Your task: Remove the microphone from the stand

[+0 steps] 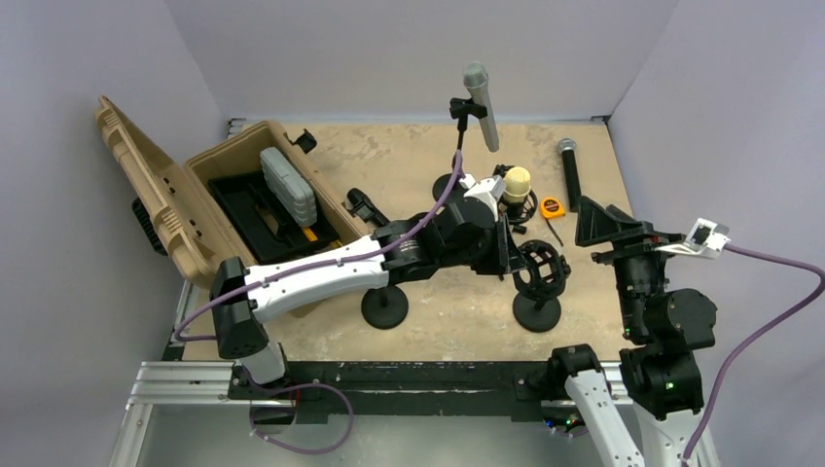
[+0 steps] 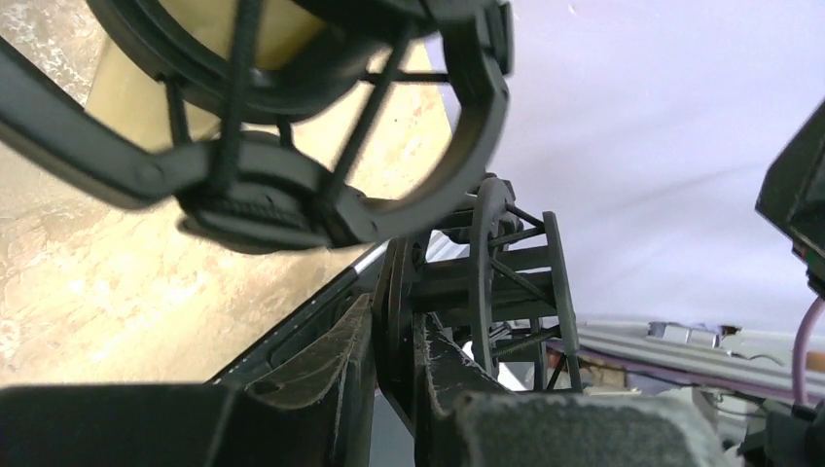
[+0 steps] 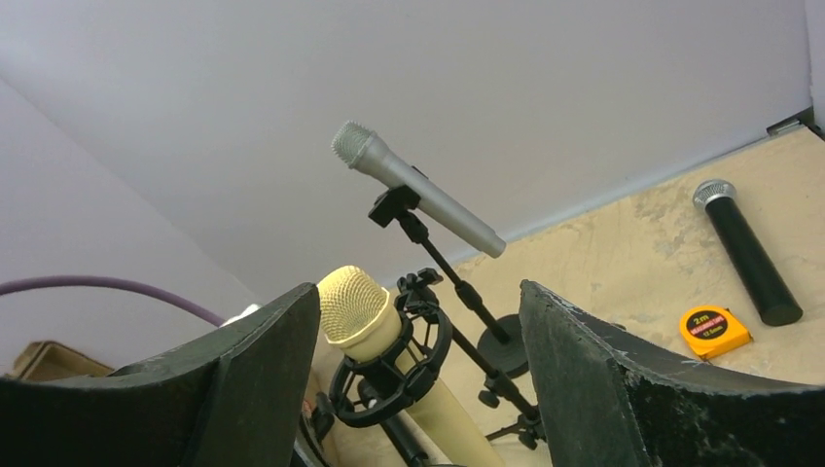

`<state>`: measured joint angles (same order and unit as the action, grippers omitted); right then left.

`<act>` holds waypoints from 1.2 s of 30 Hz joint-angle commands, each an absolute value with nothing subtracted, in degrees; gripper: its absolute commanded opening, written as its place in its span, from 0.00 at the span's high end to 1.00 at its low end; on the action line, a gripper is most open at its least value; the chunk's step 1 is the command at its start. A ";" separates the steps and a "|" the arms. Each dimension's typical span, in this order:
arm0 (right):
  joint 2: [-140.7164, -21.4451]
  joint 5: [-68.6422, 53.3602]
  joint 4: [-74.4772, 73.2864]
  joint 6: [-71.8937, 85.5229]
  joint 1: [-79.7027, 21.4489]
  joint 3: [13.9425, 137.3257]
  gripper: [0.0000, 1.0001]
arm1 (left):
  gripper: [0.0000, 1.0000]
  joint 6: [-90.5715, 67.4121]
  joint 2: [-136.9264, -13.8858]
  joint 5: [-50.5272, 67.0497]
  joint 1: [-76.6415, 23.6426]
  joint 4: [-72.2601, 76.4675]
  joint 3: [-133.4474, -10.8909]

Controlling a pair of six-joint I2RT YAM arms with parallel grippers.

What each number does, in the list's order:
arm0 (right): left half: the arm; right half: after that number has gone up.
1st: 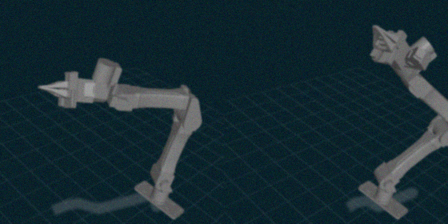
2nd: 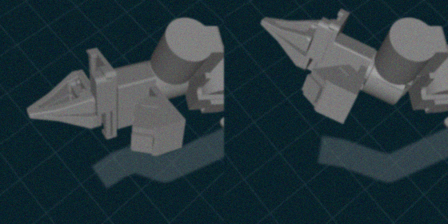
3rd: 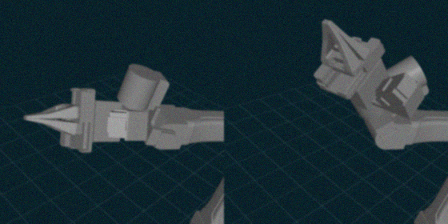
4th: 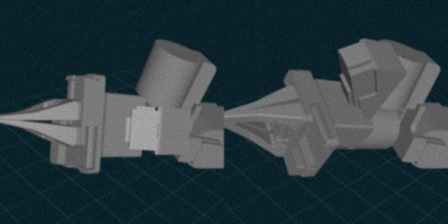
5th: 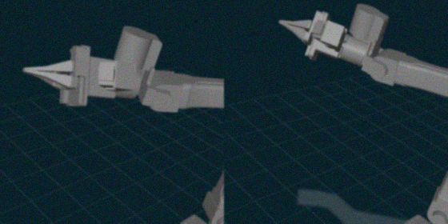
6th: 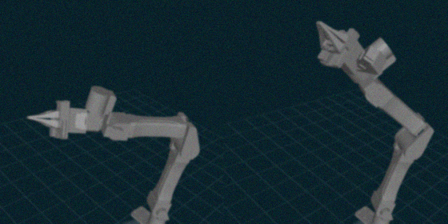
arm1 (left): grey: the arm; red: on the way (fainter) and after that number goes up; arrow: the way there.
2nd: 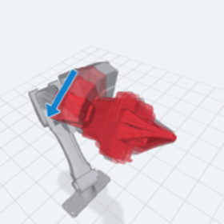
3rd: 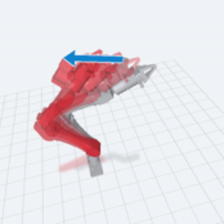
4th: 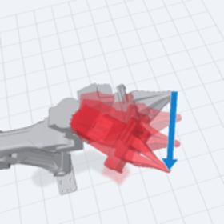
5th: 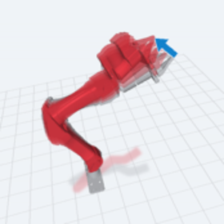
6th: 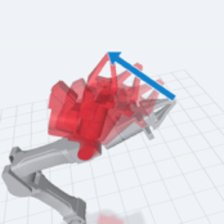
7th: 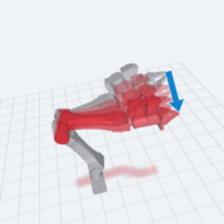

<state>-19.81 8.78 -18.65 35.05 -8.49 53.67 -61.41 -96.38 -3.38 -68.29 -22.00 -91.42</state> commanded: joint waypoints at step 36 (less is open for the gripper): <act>-23.80 0.10 -17.37 23.34 -8.34 56.13 0.15 | 0.82 -36.10 -83.73 30.45 -40.60 -35.60 -86.19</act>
<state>-22.87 1.30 -20.16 24.36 -8.49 56.86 -38.11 -83.55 25.58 -44.07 -38.76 -87.05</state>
